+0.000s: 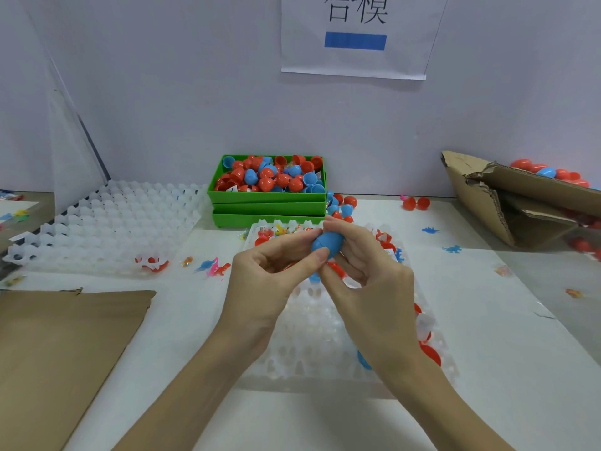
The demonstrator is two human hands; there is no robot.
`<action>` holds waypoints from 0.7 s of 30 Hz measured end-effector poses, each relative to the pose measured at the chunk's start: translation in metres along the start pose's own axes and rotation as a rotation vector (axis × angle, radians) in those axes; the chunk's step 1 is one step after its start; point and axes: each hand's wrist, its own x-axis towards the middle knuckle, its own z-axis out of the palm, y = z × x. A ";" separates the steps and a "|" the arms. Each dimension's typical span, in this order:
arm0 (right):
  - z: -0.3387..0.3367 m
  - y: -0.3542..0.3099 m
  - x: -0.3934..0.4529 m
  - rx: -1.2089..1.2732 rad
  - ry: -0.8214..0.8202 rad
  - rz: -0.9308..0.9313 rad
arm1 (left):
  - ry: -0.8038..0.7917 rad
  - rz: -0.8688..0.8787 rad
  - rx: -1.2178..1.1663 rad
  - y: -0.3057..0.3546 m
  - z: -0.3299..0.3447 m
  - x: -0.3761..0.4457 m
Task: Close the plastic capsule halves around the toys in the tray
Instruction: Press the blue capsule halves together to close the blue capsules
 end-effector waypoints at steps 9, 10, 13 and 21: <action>0.004 0.000 0.000 -0.167 0.058 -0.096 | 0.001 0.030 -0.032 0.003 0.004 -0.003; 0.004 -0.001 0.000 -0.168 0.057 -0.092 | 0.008 0.033 -0.028 0.003 0.004 -0.003; 0.002 -0.003 0.002 -0.187 0.029 -0.088 | 0.014 0.035 -0.063 0.002 0.003 -0.002; -0.004 -0.005 0.007 -0.298 -0.009 -0.134 | -0.008 0.042 -0.091 -0.004 0.005 -0.003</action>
